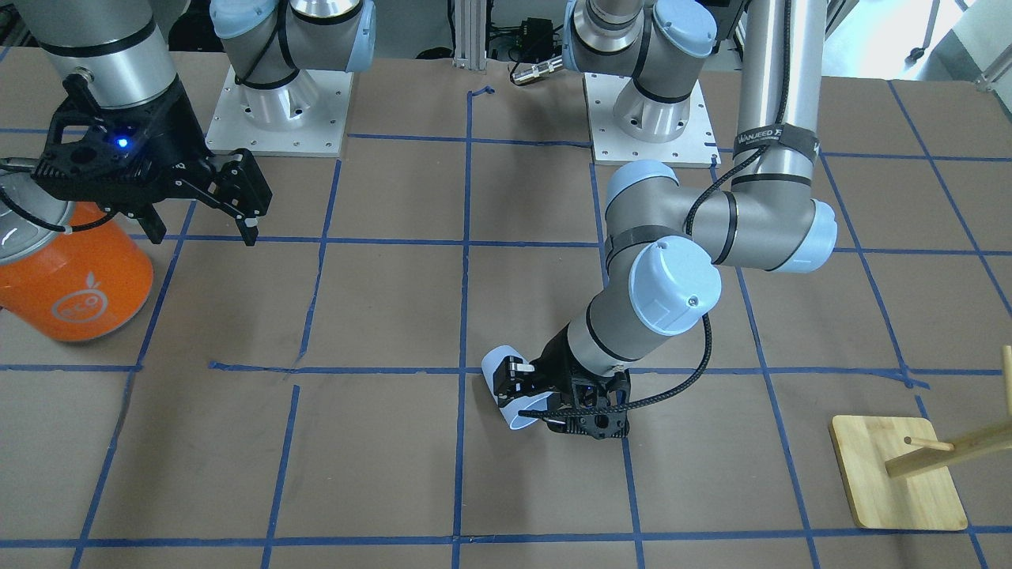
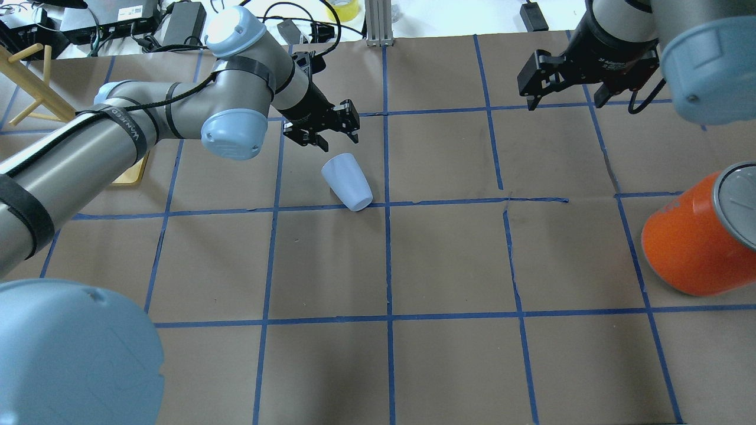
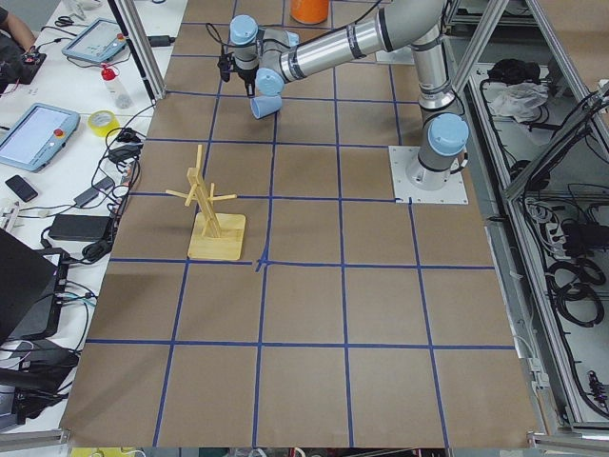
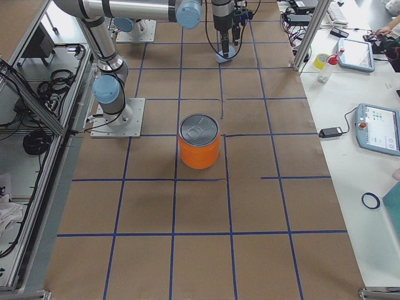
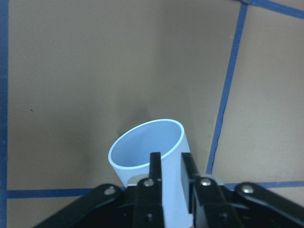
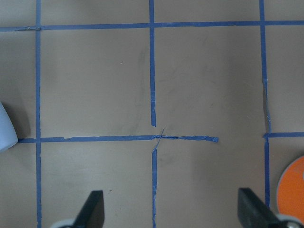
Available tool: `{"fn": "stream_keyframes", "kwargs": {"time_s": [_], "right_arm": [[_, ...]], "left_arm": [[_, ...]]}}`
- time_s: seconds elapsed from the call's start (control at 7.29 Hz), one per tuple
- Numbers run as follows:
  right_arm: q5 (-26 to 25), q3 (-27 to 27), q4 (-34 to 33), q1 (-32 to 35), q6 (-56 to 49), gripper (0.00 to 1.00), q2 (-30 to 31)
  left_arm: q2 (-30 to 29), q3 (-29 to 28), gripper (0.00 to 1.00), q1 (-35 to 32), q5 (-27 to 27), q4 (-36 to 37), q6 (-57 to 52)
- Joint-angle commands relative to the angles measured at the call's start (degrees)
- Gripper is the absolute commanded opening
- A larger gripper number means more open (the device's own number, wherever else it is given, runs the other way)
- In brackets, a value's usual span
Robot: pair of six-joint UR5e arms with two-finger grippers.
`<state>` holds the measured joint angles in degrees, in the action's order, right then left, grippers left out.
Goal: Flip cup
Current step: 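Grasp the cup rim with the left gripper and tilt it upright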
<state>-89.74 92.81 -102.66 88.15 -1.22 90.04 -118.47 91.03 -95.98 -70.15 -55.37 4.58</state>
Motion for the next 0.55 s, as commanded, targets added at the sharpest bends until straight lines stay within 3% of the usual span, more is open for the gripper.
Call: {"fn": "stream_keyframes", "kwargs": {"time_s": [0.0, 0.41], "right_arm": [[0.09, 0.0, 0.0, 0.0, -0.1, 1.0, -0.04], [0.26, 0.26, 0.0, 0.09, -0.1, 1.0, -0.04]], "left_arm": [[-2.2, -0.06, 1.0, 0.0, 0.54, 0.17, -22.04], [-3.7, 1.08, 1.0, 0.0, 0.8, -1.58, -25.05]]}}
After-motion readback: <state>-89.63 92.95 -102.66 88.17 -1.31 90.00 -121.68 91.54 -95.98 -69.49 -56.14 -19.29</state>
